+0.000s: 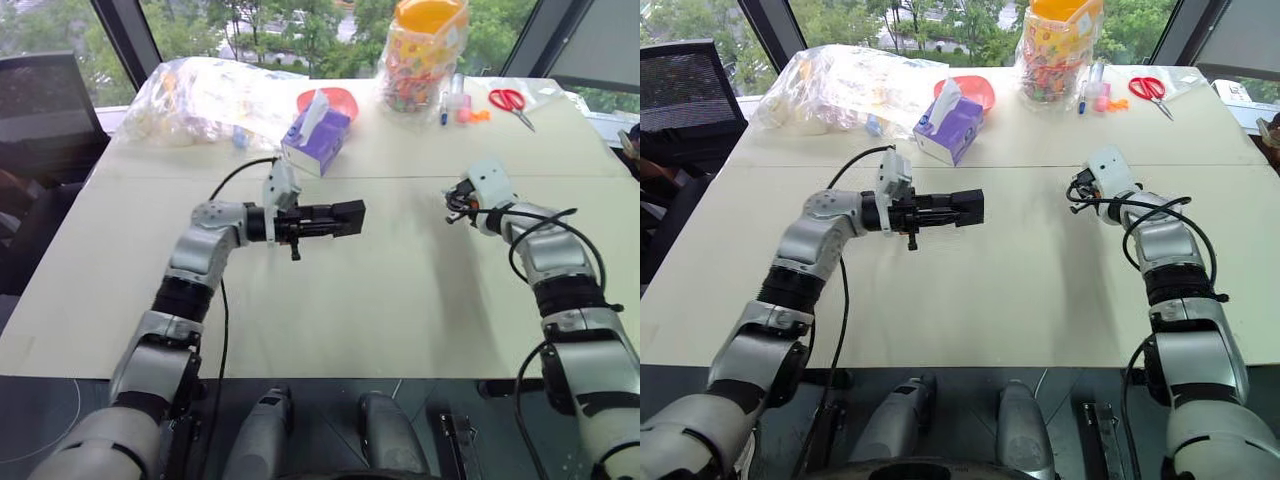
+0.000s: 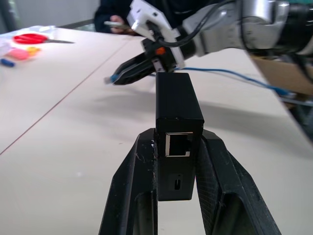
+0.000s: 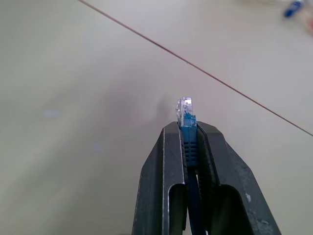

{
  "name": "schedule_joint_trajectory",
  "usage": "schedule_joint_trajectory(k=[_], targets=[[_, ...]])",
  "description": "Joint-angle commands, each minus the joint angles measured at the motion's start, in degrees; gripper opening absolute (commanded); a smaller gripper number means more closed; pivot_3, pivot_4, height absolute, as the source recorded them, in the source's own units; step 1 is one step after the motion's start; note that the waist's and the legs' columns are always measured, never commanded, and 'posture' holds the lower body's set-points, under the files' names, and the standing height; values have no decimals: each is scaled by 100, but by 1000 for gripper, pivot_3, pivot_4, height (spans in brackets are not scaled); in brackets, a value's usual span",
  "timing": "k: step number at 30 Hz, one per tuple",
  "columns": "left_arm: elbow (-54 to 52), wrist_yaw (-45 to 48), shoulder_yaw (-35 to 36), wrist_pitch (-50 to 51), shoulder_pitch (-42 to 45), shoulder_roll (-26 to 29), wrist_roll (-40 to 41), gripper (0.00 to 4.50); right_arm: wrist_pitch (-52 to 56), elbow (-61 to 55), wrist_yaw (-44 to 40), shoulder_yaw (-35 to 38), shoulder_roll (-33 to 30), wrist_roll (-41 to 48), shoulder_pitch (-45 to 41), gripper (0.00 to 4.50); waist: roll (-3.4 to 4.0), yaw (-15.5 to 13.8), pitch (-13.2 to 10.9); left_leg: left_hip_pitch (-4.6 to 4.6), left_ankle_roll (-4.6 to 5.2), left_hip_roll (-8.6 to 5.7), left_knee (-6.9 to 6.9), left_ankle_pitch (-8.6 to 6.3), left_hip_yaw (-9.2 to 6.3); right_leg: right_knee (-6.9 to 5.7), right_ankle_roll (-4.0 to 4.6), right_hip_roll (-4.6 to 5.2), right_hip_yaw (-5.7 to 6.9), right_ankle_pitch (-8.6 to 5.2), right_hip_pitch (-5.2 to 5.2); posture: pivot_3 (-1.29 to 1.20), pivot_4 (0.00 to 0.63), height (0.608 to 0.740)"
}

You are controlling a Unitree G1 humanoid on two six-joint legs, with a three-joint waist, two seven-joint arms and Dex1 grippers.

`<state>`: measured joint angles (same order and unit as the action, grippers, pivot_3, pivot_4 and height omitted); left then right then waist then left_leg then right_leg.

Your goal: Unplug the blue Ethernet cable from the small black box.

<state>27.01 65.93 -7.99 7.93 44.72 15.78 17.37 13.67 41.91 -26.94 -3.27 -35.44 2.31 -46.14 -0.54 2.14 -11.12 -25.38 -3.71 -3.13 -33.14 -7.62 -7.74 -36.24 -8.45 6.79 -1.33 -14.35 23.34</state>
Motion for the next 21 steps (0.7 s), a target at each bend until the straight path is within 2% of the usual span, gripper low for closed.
schedule_joint_trajectory(k=[1, 3, 7, 9, 13, 16, 21], targets=[[484, -218, 17, -673, 241, -235, -266, 474, -307, 315, 400, 289, 150, -57, -304, 1268, 0, 13, 0, 0, 0, 0, -1, 0, 0, -1, 0, 0, 0, 0, -1, 0, 150, 728], [850, -337, -2, -953, 321, -378, -428, 474, -276, 353, 371, 334, 223, -14, -310, 2194, 0, 21, 0, 0, 1, 0, -2, 1, 0, -2, -1, -1, 0, 0, 0, 0, 150, 728], [1501, -555, 10, -1238, 504, -567, -668, 474, -114, -47, 238, 441, 223, 80, -75, 4413, 0, 29, 0, 1, 1, -1, -3, 1, 0, -3, -4, -1, 0, 1, -2, 0, 150, 728], [1801, -677, 51, -1440, 605, -676, -740, 474, 111, -534, 190, 588, 171, 223, 139, 4464, 0, 28, 0, 1, 1, -1, -3, 1, 0, -3, -10, -1, 0, 4, -2, 0, 150, 728], [2401, -993, 122, -1900, 819, -891, -885, 474, 1145, -2475, -131, 1077, 43, 863, 966, 4464, 0, -12, 0, -1, 1, -4, -4, 1, -6, -5, -18, -1, 1, 5, -3, 0, 150, 728], [2884, -1235, 235, -2172, 970, -1051, -915, 474, 2151, -4279, -319, 1485, 11, 1589, 1885, 4464, 0, -43, 0, -2, 2, -6, -7, 0, -9, -7, -22, -1, 0, 4, -6, 0, 150, 728], [3502, -1358, 299, -2452, 1073, -1140, -1049, 474, 3146, -6199, -313, 1752, 99, 2343, 3064, 4464, 1, -104, 1, 2, 3, -4, -11, -1, -9, -5, -24, -1, 1, 3, -11, 0, 150, 728]])
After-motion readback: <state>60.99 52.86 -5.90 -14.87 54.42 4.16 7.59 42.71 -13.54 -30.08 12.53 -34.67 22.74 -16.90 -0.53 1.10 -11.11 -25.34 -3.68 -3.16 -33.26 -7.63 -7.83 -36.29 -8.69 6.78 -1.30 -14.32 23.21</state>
